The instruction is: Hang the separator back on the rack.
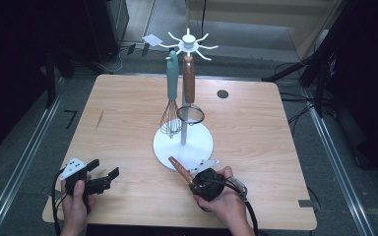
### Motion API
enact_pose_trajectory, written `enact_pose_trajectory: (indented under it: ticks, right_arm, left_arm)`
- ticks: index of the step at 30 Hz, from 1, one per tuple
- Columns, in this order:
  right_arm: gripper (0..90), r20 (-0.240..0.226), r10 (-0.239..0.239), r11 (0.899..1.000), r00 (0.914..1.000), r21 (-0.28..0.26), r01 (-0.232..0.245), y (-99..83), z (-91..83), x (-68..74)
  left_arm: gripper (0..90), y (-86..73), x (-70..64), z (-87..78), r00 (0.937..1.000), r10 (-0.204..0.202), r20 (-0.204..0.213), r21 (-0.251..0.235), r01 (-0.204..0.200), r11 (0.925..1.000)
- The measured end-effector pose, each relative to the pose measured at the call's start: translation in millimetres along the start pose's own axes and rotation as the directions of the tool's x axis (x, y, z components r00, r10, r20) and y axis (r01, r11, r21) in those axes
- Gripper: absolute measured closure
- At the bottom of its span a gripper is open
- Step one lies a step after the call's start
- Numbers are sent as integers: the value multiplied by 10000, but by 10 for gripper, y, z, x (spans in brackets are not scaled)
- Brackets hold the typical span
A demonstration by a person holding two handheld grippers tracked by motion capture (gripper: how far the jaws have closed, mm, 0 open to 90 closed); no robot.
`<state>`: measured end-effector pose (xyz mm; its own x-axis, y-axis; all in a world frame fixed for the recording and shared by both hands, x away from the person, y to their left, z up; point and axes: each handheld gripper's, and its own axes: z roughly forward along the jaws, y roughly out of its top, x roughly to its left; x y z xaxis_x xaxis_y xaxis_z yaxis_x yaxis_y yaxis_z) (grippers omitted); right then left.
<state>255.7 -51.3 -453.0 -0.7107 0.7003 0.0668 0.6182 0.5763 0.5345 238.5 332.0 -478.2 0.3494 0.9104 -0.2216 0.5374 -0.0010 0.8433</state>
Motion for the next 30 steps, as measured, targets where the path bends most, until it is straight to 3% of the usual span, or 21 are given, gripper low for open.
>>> enact_pose_trajectory:
  ticks: [2,6,13,18,26,30]
  right_arm:
    - [714,32,80,9998,10000,-160,-79,-18,-10,-41]
    - [714,23,319,9987,9995,-395,-318,-52,-25,-119]
    - [714,158,639,9947,9978,-814,-624,-90,-72,-217]
    - [714,297,885,9901,9956,-1123,-847,-121,-123,-282]
    - [714,317,1395,9742,9897,-1835,-1314,-188,-211,-401]
    - [714,378,1683,9616,9850,-2262,-1556,-216,-271,-462]
  left_arm:
    - [104,4,25,-18,9999,-76,-139,-99,74,9999]
    - [72,0,84,-39,9993,152,-334,-103,-156,9998]
    - [21,2,145,-68,9978,61,-658,-209,-74,9998]
    - [11,-6,150,-59,9978,134,-649,-131,-142,9998]
    - [0,-31,126,-1,9972,281,-688,61,-277,9996]
    - [0,-35,108,12,9965,414,-726,131,-405,9991]
